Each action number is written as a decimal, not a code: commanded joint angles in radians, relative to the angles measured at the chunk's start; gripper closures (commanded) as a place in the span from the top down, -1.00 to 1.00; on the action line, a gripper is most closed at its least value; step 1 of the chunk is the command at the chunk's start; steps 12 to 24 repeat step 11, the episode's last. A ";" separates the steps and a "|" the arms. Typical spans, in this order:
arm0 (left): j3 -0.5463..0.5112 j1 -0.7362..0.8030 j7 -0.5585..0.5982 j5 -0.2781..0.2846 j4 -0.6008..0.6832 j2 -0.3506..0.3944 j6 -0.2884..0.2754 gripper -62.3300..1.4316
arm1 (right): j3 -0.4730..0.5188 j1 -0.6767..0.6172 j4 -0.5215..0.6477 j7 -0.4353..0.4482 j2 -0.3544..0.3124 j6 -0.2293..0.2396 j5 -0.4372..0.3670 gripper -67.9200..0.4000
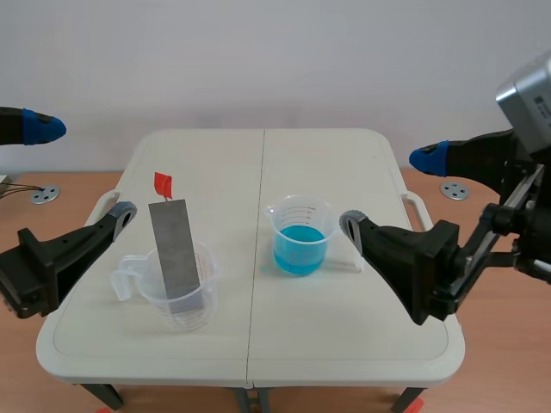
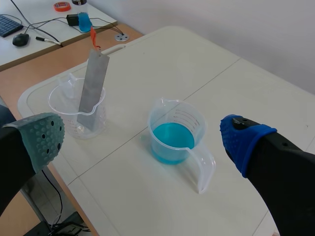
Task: Hold the metal plate by the orange handle, dip it into the blue solution, take it out and point at it, then put the plate back in the beaker on the left.
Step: 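Return to the home posture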
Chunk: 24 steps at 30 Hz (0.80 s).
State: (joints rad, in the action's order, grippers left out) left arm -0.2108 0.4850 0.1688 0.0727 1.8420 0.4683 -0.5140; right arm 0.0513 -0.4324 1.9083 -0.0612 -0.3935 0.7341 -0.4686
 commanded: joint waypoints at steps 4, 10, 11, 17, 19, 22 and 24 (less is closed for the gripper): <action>-0.010 0.003 0.012 0.013 0.010 -0.002 0.002 1.00 | 0.006 0.011 0.006 0.015 -0.005 0.011 -0.011 0.95; -0.010 0.003 -0.013 0.013 0.010 -0.002 0.002 1.00 | 0.006 0.011 0.006 0.015 -0.005 0.011 -0.011 0.95; -0.010 0.003 -0.013 0.013 0.010 -0.002 0.002 1.00 | 0.006 0.011 0.006 0.015 -0.005 0.011 -0.011 0.95; -0.010 0.003 -0.013 0.013 0.010 -0.002 0.002 1.00 | 0.006 0.011 0.006 0.015 -0.005 0.011 -0.011 0.95; -0.010 0.003 -0.013 0.013 0.010 -0.002 0.002 1.00 | 0.006 0.011 0.006 0.015 -0.005 0.011 -0.011 0.95; -0.010 0.003 -0.013 0.013 0.010 -0.002 0.002 1.00 | 0.006 0.011 0.006 0.015 -0.005 0.011 -0.011 0.95; -0.010 0.003 -0.013 0.013 0.010 -0.002 0.002 1.00 | 0.006 0.011 0.006 0.015 -0.005 0.011 -0.011 0.95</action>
